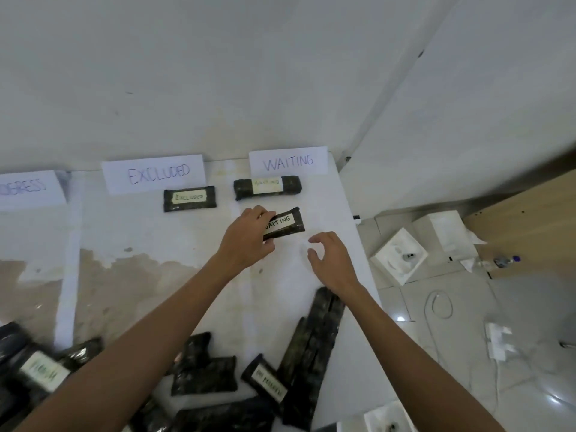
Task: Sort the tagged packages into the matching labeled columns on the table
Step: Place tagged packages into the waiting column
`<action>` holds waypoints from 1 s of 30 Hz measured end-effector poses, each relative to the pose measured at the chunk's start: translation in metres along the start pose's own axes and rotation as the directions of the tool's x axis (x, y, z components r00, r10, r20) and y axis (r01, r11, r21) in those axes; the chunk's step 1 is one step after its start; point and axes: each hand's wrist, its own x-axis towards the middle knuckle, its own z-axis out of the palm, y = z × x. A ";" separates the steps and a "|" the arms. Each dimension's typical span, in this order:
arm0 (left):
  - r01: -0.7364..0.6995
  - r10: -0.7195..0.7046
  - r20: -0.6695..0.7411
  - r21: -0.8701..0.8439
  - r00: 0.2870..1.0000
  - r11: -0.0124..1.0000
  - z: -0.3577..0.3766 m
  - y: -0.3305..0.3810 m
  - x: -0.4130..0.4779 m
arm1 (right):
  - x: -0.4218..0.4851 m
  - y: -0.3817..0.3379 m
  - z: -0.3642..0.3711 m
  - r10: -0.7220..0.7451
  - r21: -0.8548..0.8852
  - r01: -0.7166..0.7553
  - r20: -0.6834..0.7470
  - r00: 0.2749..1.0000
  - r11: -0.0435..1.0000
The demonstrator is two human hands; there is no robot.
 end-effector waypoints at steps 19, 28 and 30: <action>-0.027 0.018 0.064 0.148 0.998 0.989 0.102 0.039 0.187 | 0.062 0.117 0.020 -0.360 -0.172 0.334 -0.147 0.921 0.927; -0.046 0.045 0.011 0.237 0.999 0.971 0.100 0.041 0.185 | 0.062 0.120 0.023 -0.390 -0.182 0.360 -0.169 0.905 0.915; -0.055 0.055 0.004 0.250 0.998 0.967 0.096 0.042 0.181 | 0.062 0.119 0.021 -0.392 -0.176 0.365 -0.159 0.906 0.914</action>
